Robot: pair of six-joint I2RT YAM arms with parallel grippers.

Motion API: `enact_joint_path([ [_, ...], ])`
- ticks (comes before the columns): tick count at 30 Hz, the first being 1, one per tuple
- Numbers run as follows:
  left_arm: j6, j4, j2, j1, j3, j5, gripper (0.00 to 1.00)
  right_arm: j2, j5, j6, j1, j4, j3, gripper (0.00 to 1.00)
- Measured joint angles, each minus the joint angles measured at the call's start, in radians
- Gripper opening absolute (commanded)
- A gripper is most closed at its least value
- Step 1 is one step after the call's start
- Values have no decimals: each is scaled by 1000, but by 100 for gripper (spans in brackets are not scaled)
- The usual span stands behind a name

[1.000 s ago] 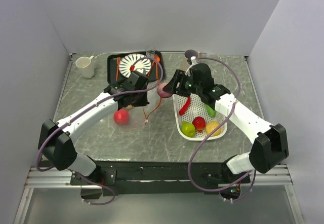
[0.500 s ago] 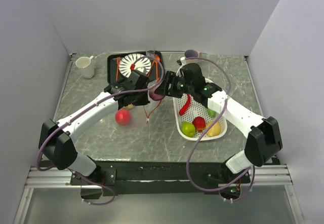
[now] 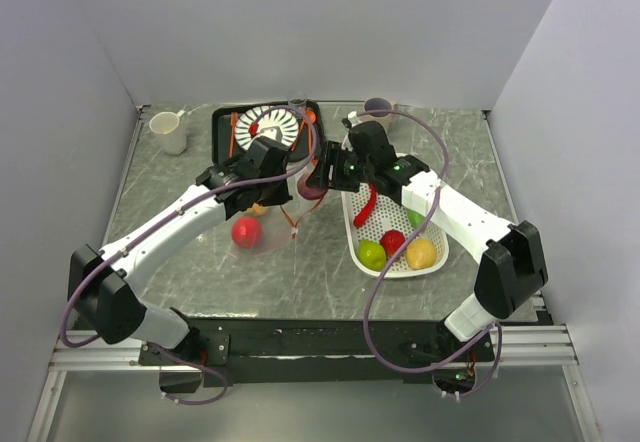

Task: Place the food in the zip-top bag and seal the zipper
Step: Place the fake vegetable in the zipper food storage bag.

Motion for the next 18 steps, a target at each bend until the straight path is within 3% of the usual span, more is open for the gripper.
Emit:
enact_joint_path([
  [5, -2, 0, -15, 0, 0, -14, 1, 0, 0, -14, 2, -2, 13, 82],
  [12, -2, -1, -15, 0, 0, -18, 1, -8, 11, -18, 2, -10, 12, 87],
  [18, -2, 0, -14, 0, 0, -17, 1, -119, 163, -3, 2, 0, -66, 100],
])
